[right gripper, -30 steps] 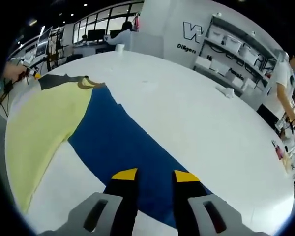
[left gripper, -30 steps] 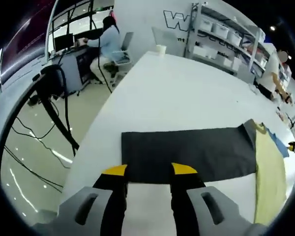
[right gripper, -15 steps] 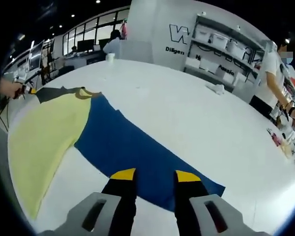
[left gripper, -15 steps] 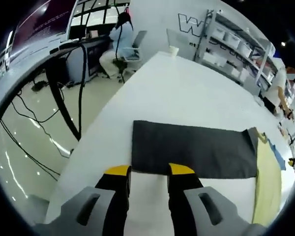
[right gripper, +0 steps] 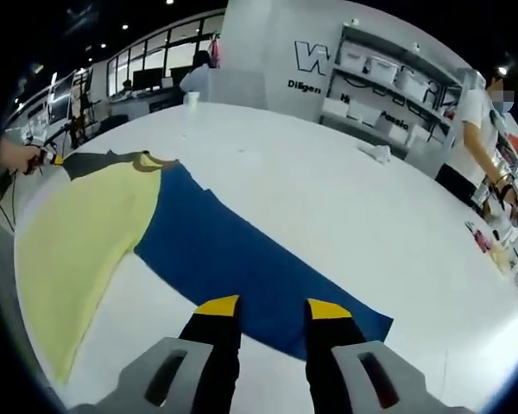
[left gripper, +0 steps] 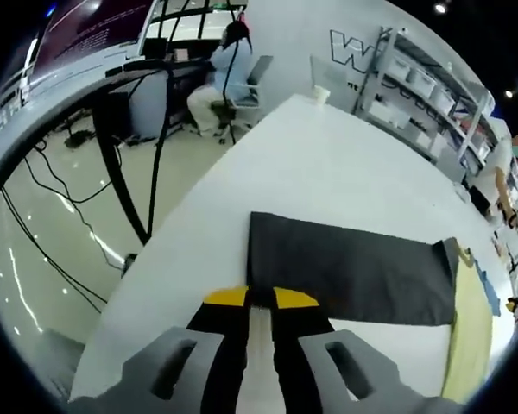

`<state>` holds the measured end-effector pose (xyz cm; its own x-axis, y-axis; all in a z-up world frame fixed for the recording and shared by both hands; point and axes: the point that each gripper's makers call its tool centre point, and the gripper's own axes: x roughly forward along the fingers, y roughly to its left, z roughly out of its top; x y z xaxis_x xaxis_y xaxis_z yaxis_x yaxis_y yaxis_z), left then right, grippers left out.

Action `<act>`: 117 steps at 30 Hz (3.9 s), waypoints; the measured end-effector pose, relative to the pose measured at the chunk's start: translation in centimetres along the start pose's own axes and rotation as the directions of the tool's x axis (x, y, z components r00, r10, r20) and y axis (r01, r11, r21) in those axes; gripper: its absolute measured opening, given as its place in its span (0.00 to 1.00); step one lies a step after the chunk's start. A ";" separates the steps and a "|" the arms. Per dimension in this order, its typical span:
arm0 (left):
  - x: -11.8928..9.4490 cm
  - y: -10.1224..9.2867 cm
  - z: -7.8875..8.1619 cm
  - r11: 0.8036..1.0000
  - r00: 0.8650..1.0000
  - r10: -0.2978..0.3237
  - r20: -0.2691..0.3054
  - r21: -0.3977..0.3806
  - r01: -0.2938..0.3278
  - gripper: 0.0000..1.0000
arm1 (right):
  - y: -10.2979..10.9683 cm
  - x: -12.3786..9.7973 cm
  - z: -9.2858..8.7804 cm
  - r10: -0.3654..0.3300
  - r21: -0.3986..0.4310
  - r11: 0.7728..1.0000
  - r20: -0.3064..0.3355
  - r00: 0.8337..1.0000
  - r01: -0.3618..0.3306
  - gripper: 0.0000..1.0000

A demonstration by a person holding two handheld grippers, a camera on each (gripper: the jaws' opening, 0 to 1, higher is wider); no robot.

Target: Fold the garment on the visible template until the final outline fits inside the template.

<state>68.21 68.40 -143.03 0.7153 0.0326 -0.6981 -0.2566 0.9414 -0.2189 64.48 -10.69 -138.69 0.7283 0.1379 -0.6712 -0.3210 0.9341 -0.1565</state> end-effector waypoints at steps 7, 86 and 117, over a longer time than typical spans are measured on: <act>-0.6 -0.2 0.3 0.999 0.999 -0.024 0.022 -0.021 0.025 0.03 | 0.0 -0.2 0.0 -0.002 0.001 1.000 -0.002 1.000 0.002 0.22; -11.1 -30.6 7.9 0.817 0.795 -0.574 0.198 0.200 0.541 0.03 | 3.1 -2.3 -1.2 0.057 0.031 0.998 0.100 0.993 -0.061 0.21; -11.7 -46.3 1.7 0.652 0.681 -0.732 0.020 0.311 0.692 0.03 | 3.5 -5.1 -0.6 0.105 -0.020 0.994 0.159 0.982 -0.104 0.22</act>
<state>72.84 25.01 -123.56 0.6876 -0.6606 -0.3015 0.5299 0.7403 -0.4137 59.28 -8.30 -136.21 0.7772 0.2862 -0.5604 -0.4068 0.9080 -0.1005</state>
